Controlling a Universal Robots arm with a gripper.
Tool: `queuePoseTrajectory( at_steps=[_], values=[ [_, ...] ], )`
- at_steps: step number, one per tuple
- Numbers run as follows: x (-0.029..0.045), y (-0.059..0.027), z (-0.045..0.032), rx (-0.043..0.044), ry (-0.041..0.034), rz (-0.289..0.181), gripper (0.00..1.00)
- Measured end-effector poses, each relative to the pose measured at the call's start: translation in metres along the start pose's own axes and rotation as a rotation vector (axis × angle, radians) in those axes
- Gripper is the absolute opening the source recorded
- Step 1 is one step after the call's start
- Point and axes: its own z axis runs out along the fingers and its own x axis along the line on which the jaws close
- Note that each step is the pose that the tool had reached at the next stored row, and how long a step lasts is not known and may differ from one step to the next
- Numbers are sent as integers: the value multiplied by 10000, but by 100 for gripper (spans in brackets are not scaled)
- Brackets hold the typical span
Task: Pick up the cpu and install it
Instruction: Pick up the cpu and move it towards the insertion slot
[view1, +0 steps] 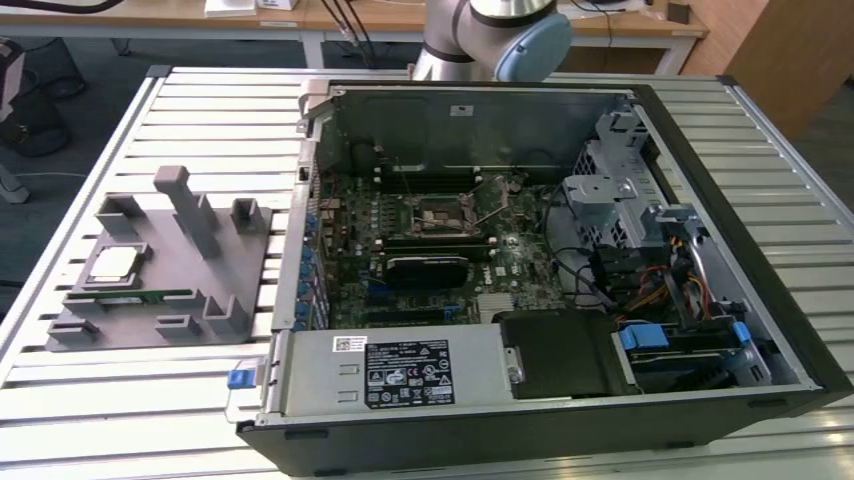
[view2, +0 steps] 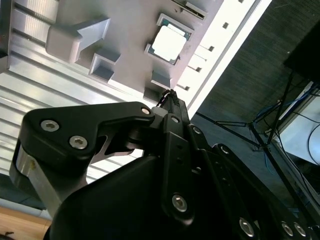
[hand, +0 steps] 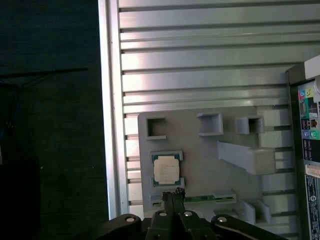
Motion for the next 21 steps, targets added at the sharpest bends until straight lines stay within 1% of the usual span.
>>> queuePoseTrajectory(
  at_steps=[3,6,8,13,21],
  values=[
    [0,0,8,4,-1,0,11],
    [1,-1,16,26,-5,0,11],
    [2,-4,45,25,-22,-2,11],
    [1,-16,107,27,1,-29,11],
    [3,-28,221,24,10,-174,11]
  ],
)
